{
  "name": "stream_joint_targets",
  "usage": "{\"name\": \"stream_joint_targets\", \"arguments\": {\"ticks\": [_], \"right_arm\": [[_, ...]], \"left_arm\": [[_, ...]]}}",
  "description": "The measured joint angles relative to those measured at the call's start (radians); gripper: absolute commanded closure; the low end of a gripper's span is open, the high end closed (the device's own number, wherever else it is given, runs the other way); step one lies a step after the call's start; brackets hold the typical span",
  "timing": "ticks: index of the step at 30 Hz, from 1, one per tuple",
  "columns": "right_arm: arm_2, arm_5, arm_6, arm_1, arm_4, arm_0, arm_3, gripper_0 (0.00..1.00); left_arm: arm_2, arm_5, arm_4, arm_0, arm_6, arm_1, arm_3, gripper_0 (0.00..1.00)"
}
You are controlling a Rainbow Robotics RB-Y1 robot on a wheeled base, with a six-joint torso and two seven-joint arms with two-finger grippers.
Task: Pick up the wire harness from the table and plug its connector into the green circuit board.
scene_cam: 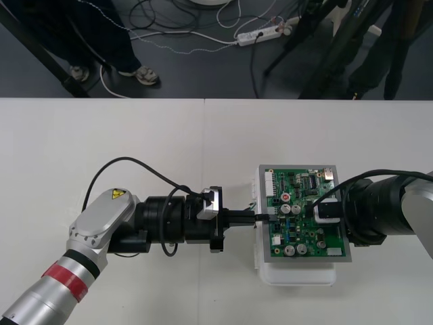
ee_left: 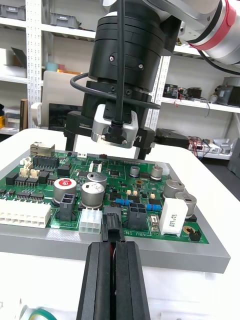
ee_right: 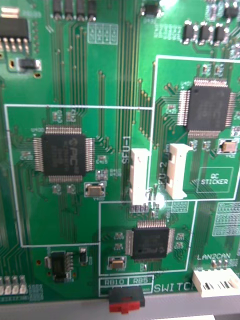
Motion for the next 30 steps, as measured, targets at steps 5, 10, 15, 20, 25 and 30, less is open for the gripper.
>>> {"name": "stream_joint_targets", "arguments": {"ticks": [5,10,15,20,25,30], "right_arm": [[0.0,0.0,-0.002,0.0,0.0,0.0,0.0,0.0],[0.0,0.0,-0.045,0.0,0.0,0.0,0.0,0.0],[0.0,-0.002,-0.058,0.0,0.002,0.0,0.002,0.0],[0.0,-0.002,-0.058,0.0,0.002,0.0,0.002,0.0],[0.0,-0.002,-0.058,0.0,0.001,0.0,0.002,0.0],[0.0,-0.002,-0.058,0.0,0.001,0.0,0.002,0.0]], "left_arm": [[0.0,0.0,0.0,0.0,0.0,0.0,0.0,1.0],[0.0,0.0,0.0,0.0,0.0,0.0,0.0,1.0],[0.0,0.0,-0.001,0.0,0.0,0.0,0.001,1.0],[0.0,0.0,-0.002,0.0,0.0,0.0,0.001,1.0],[0.0,0.0,-0.002,0.0,0.0,0.0,0.001,1.0],[0.0,0.0,-0.002,0.0,0.0,0.0,0.001,1.0]]}}
